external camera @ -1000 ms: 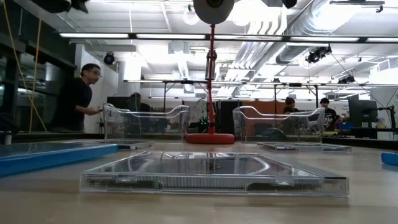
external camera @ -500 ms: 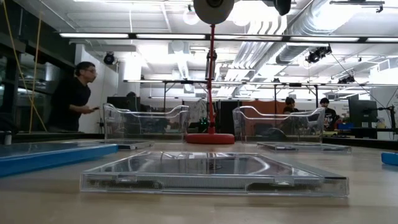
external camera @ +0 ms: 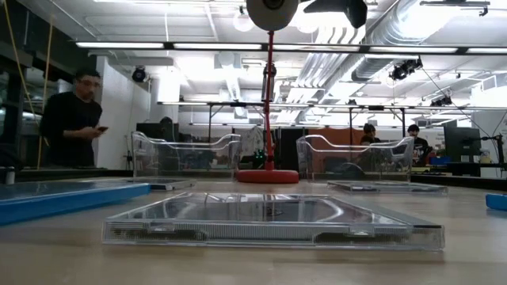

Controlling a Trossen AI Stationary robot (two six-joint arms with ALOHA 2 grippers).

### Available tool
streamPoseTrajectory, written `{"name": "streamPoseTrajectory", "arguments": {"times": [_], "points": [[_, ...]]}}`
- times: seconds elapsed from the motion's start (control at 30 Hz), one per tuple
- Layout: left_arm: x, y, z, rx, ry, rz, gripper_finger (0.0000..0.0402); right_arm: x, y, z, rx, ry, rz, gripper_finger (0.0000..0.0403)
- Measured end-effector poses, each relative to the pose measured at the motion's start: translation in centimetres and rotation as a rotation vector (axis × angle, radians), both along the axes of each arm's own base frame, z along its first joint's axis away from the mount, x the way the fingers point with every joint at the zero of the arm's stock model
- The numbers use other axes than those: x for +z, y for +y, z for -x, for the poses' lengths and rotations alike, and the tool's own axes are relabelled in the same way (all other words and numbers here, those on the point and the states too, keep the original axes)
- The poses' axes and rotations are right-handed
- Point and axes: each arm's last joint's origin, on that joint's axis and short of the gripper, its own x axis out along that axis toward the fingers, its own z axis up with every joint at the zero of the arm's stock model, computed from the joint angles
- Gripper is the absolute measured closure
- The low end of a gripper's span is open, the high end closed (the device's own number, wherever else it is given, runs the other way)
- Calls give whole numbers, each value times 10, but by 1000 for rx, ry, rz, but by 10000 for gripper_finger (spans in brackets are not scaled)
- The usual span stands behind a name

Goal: Pick & place jewel cases by type
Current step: Put the top blue cd case into the left transparent bin

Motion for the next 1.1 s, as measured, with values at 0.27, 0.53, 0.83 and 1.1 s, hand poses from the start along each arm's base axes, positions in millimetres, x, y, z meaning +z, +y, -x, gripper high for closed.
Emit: {"name": "streamPoseTrajectory", "arguments": {"times": [0.27,0.53,0.83,1.1], "points": [[-2,3,-15,-48,65,-71,385,-3,0,-3,7,16,-4,299],[-7,-4,-29,-275,263,-386,385,-3,0,-3,9,17,-4,299],[-21,-9,-46,-509,605,-644,385,-3,0,-3,12,17,-5,299],[-46,-1,-68,-454,882,-640,385,-4,1,-3,31,16,-36,299]]}}
